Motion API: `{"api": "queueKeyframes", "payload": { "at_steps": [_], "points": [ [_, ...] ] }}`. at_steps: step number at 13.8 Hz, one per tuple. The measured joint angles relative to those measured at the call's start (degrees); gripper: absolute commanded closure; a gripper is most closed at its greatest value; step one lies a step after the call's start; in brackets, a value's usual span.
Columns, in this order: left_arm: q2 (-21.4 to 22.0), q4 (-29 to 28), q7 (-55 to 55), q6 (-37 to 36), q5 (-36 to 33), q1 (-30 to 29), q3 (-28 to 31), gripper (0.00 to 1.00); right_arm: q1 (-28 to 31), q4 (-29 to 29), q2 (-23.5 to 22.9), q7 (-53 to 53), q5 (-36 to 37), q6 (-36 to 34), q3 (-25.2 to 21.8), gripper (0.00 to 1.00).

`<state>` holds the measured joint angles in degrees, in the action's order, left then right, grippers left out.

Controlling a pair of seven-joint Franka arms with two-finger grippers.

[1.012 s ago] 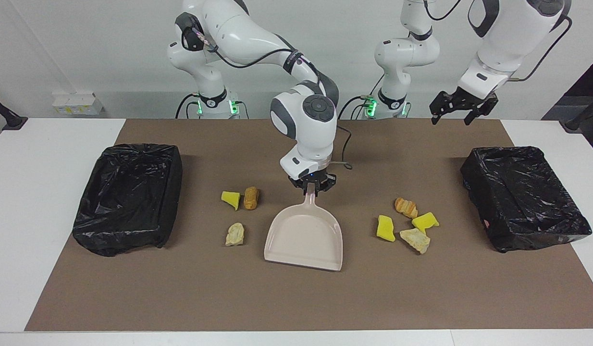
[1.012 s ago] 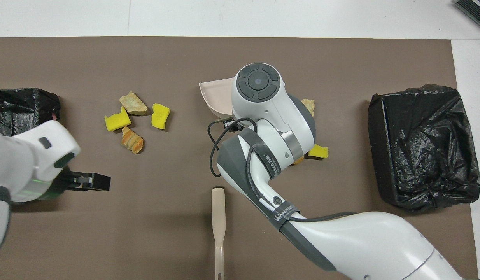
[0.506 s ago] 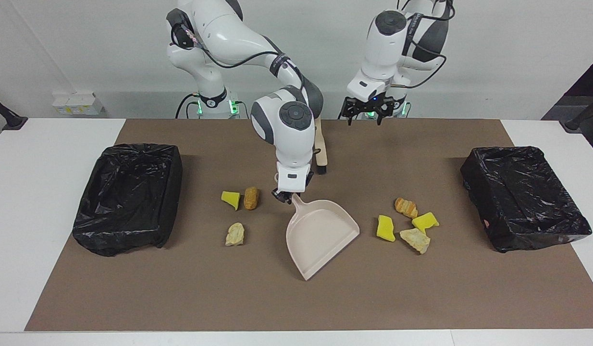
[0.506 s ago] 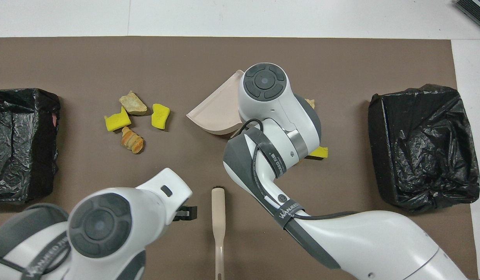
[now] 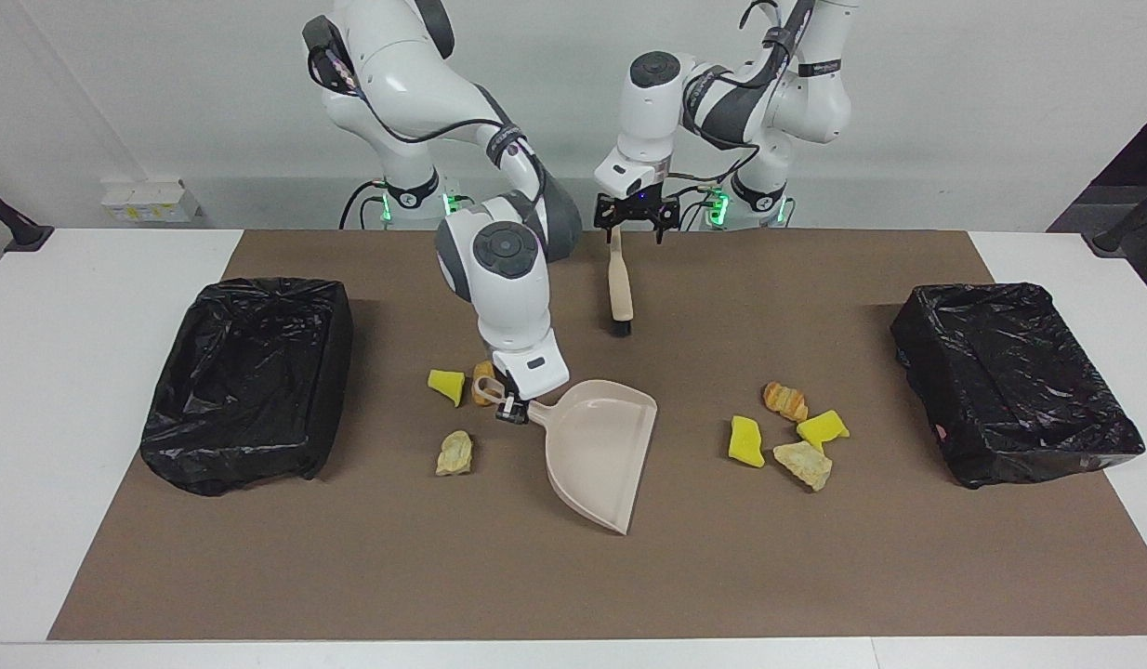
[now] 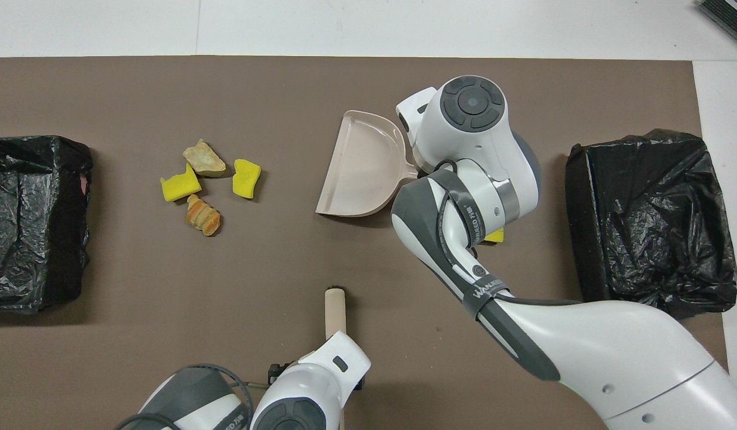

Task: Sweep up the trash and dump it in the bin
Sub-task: 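Drag the dustpan toward the bread with the right gripper while the left gripper approaches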

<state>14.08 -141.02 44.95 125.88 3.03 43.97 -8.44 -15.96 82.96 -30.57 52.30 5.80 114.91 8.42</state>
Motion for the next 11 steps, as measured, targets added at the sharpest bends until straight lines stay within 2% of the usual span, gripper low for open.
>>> {"api": "queueKeyframes", "payload": {
  "at_steps": [3,8,9,11],
  "points": [
    [-1.7,-1.1,0.4,1.4,0.0,0.9,0.0,0.00,0.7,0.1,0.0,7.5,0.1,0.0,0.0,1.00],
    [-3.3,-1.8,4.1,3.9,0.0,4.1,0.0,0.00,-0.8,0.4,0.0,8.7,0.2,0.0,0.3,1.00],
    [-3.3,-1.8,4.7,3.9,0.0,4.8,0.0,0.12,-0.8,0.5,0.0,8.7,0.2,0.0,0.3,1.00],
    [-3.5,-2.2,5.2,3.9,0.0,5.4,0.0,0.55,-0.8,0.7,-0.5,8.1,0.2,0.1,0.2,1.00]
  ]
}}
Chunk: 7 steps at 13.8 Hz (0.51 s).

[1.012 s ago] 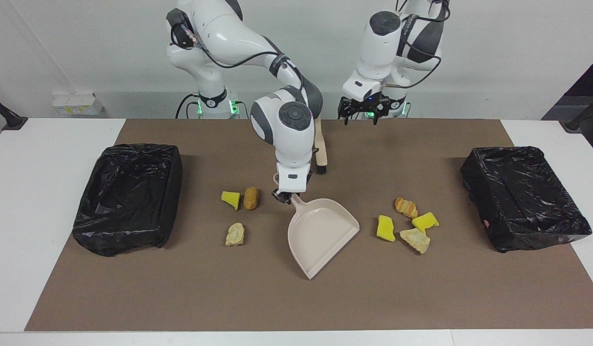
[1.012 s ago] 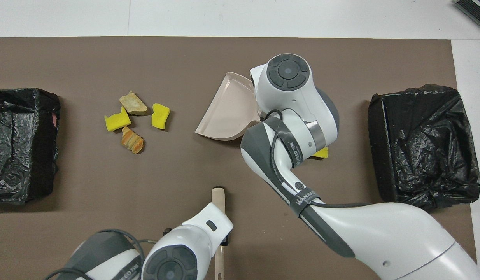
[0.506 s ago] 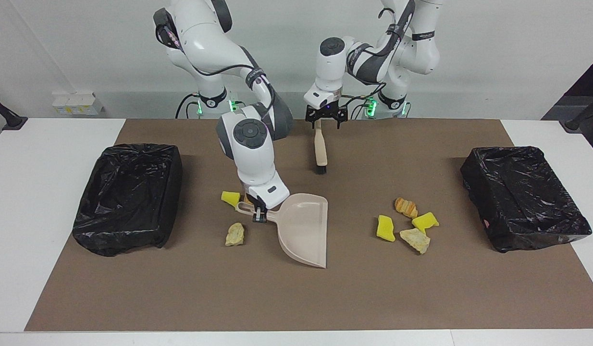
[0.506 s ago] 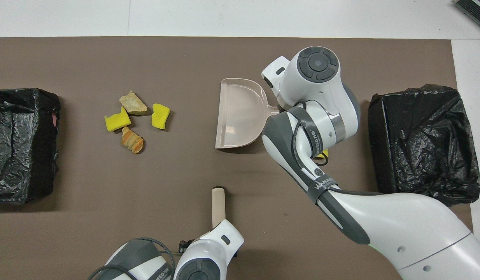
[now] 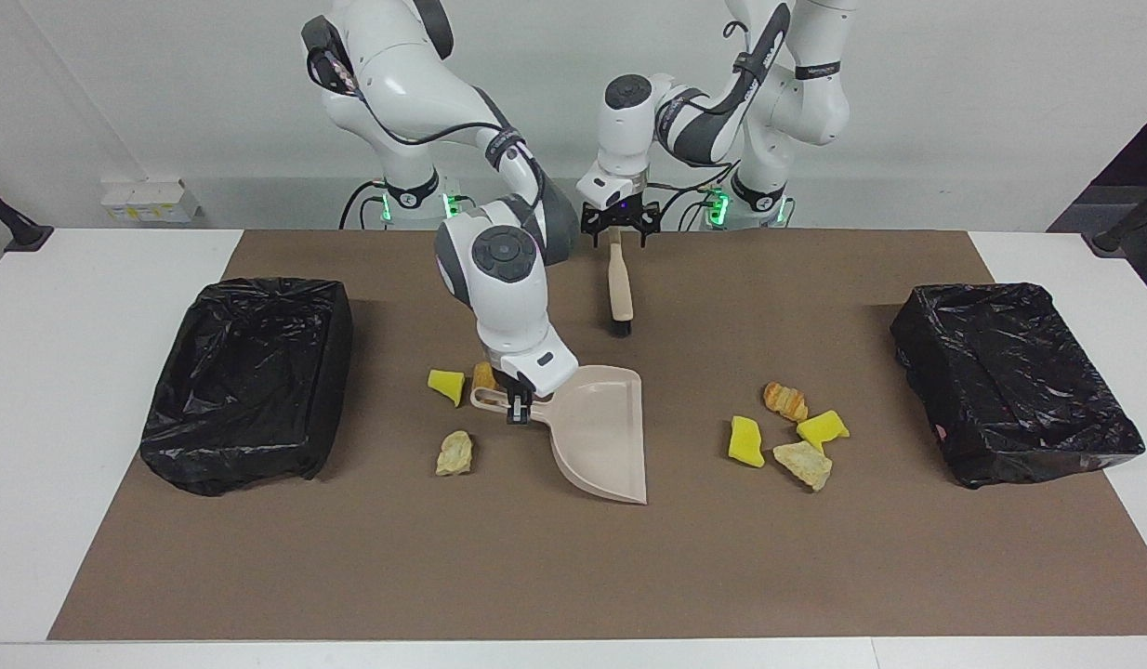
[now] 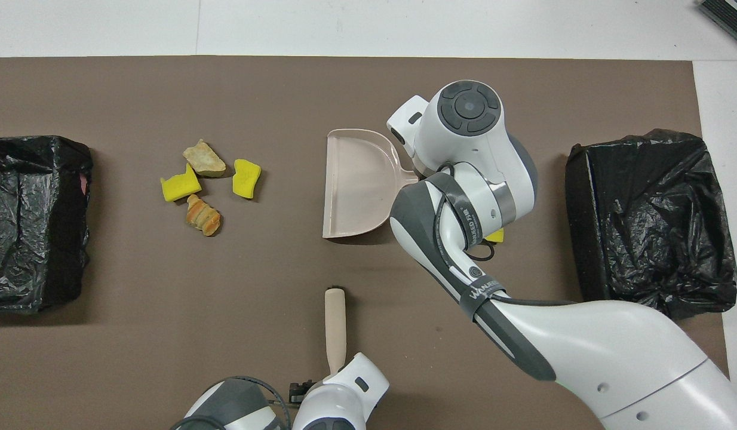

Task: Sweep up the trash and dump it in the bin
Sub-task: 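Drag the dustpan toward the bread with the right gripper while the left gripper approaches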

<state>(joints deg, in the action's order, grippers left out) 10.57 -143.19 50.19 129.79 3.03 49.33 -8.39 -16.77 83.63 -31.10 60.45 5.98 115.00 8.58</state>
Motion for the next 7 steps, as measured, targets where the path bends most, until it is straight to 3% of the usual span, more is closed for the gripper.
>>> {"api": "queueKeyframes", "payload": {
  "at_steps": [2,7],
  "points": [
    [-0.1,-0.4,0.0,0.0,0.0,0.0,0.0,1.00,0.0,0.1,-0.8,-0.8,0.0,0.1,0.0,1.00],
    [-0.1,0.0,-0.2,-1.2,0.0,0.0,0.4,1.00,-0.4,0.2,-1.6,-3.6,0.0,0.2,0.2,1.00]
  ]
}}
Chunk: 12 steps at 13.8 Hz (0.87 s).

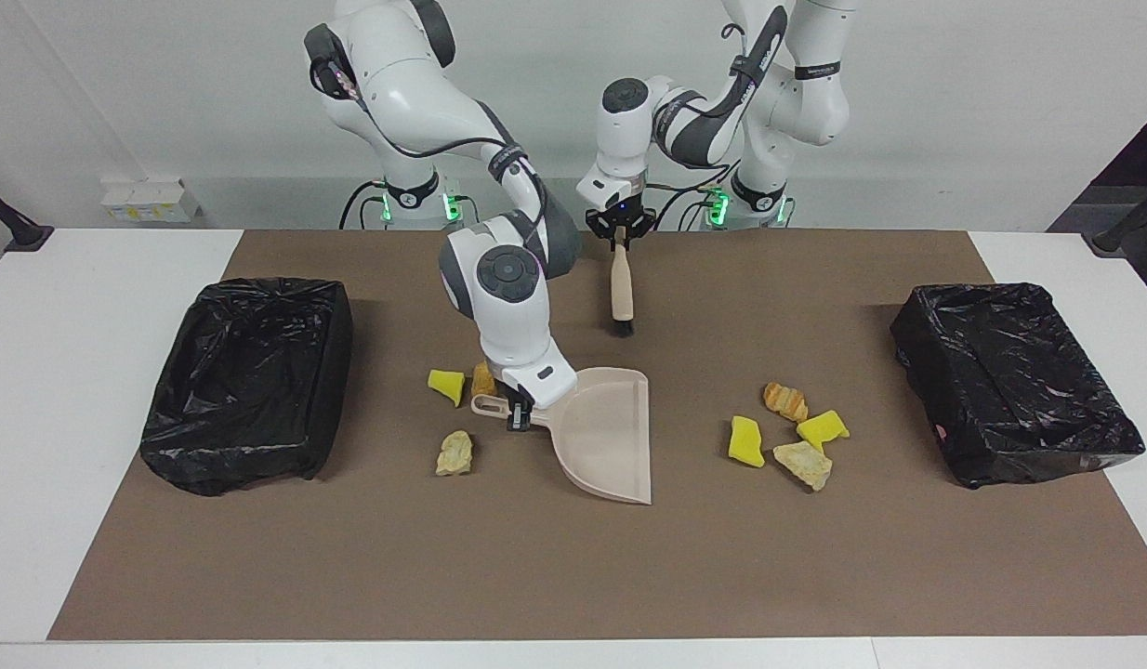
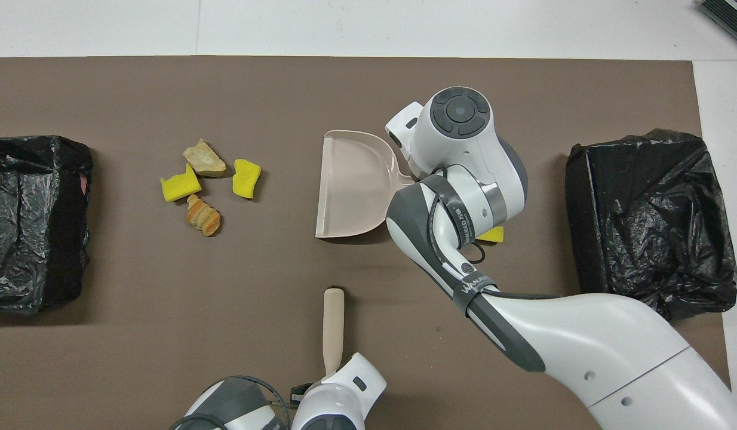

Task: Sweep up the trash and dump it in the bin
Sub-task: 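Drag the dustpan toward the bread with the right gripper while the left gripper approaches, then grasp the beige brush handle with the left gripper and lift it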

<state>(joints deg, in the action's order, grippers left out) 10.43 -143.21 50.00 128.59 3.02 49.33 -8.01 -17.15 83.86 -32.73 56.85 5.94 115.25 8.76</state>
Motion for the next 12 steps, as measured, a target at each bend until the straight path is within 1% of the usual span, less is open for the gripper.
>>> {"api": "queueKeyframes", "payload": {
  "at_steps": [2,3,6,9,10,11,12],
  "points": [
    [0.2,1.3,-1.6,-2.0,0.0,-0.7,0.6,1.00,-0.9,-0.1,-0.5,-2.4,0.0,0.5,0.0,1.00],
    [0.7,2.5,-3.3,-4.5,0.0,-2.0,0.9,1.00,-1.4,-0.4,-0.8,-3.8,0.0,0.7,0.0,1.00],
    [4.2,5.9,-9.3,-13.0,-0.1,-8.8,1.8,1.00,-2.6,-1.0,-1.3,-6.6,0.0,0.8,0.0,1.00],
    [9.0,8.7,-17.9,-21.6,-0.1,-19.6,3.2,1.00,-2.9,-1.2,-1.5,-7.0,0.1,0.8,0.0,1.00],
    [9.7,10.2,-21.1,-24.8,-0.2,-23.5,4.0,1.00,-3.0,-1.2,-1.5,-7.0,0.1,0.8,0.0,1.00],
    [9.6,12.2,-25.0,-27.3,-0.2,-28.8,4.6,1.00,-3.7,-1.2,-1.6,-7.0,0.1,0.7,0.0,1.00],
    [8.8,13.9,-28.2,-28.2,-0.2,-33.6,4.9,1.00,-4.4,-1.3,-1.6,-7.0,0.8,0.6,0.0,1.00]
  ]
}}
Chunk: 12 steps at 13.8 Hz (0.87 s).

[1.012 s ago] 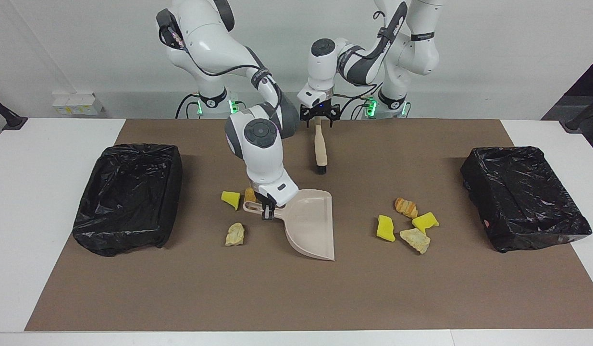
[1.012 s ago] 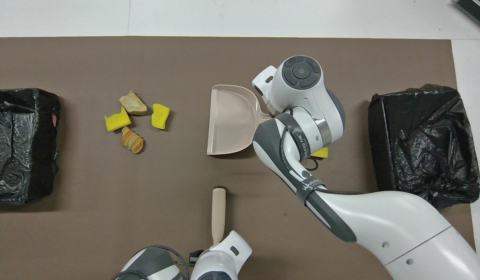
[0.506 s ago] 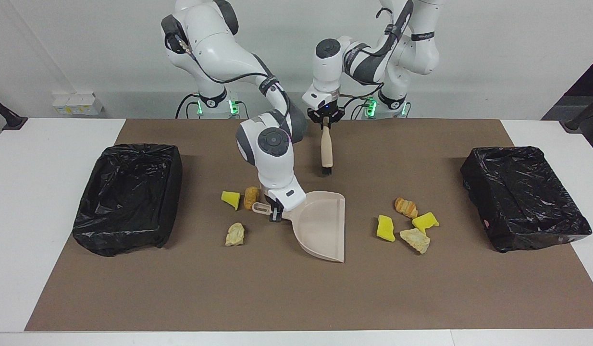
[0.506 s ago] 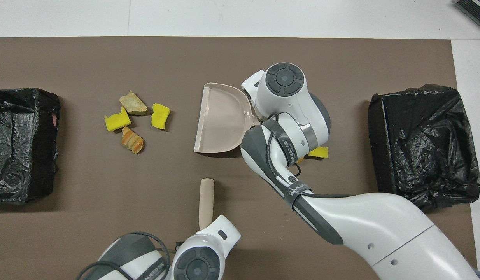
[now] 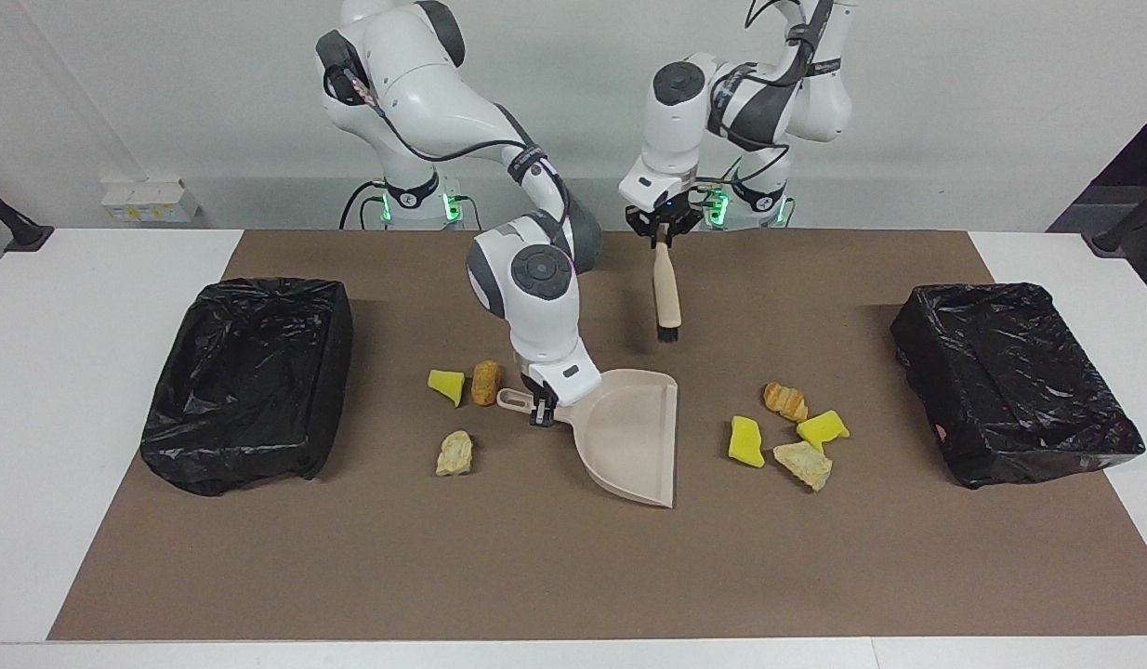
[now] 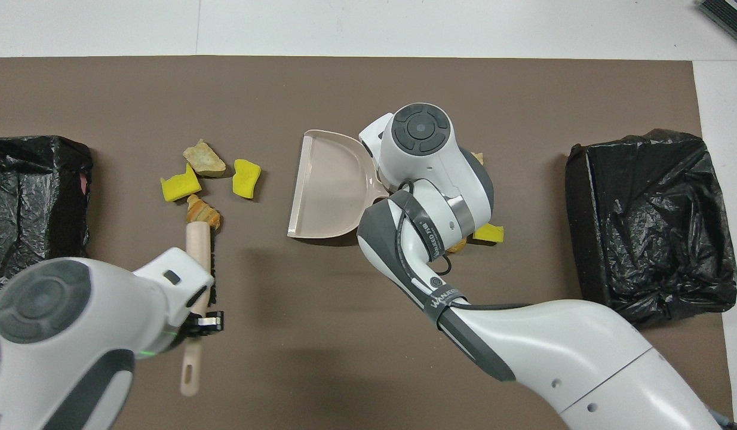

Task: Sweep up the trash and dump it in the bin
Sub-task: 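Grasp the beige brush handle with the left gripper and lift it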

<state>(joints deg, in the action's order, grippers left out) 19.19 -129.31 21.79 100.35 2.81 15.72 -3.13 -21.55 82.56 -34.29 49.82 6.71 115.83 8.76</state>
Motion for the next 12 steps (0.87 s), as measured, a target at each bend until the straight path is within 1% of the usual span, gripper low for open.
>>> {"api": "queueKeyframes", "payload": {
  "at_steps": [2,3,5,6,7,8,9,10,12],
  "points": [
    [-3.9,4.5,-5.1,-0.1,0.0,-8.2,0.3,1.00,-1.1,-0.5,0.0,-0.2,2.8,-0.9,0.0,1.00],
    [-6.9,8.0,-8.0,-0.5,0.0,-11.5,0.3,1.00,-1.5,-0.9,-0.1,-0.2,3.8,-2.0,0.0,1.00],
    [-14.9,16.9,-13.3,-2.4,0.0,-16.3,0.4,1.00,-2.4,-1.8,-0.1,-0.2,5.9,-4.2,0.0,1.00],
    [-19.3,20.5,-15.7,-2.5,0.0,-17.7,0.4,1.00,-2.7,-2.1,-0.1,-0.2,6.6,-4.7,0.0,1.00],
    [-23.2,22.6,-17.6,-1.8,0.0,-18.3,0.3,1.00,-2.9,-2.3,-0.2,-0.2,7.1,-5.0,0.0,1.00],
    [-26.5,23.4,-19.2,0.3,0.0,-18.4,0.3,1.00,-2.9,-2.3,-0.2,-0.2,7.6,-5.2,0.0,1.00],
    [-28.8,23.4,-20.3,2.7,0.0,-18.4,0.1,1.00,-2.9,-2.3,-0.2,-0.2,8.6,-5.2,0.0,1.00],
    [-30.3,23.3,-20.8,4.2,0.0,-18.4,-0.2,1.00,-2.9,-2.3,-0.2,-0.1,9.6,-5.3,0.1,1.00],
    [-32.0,23.3,-21.4,6.1,0.0,-18.2,-0.7,1.00,-2.9,-2.3,-0.2,-0.1,10.6,-5.4,0.2,1.00]
  ]
}}
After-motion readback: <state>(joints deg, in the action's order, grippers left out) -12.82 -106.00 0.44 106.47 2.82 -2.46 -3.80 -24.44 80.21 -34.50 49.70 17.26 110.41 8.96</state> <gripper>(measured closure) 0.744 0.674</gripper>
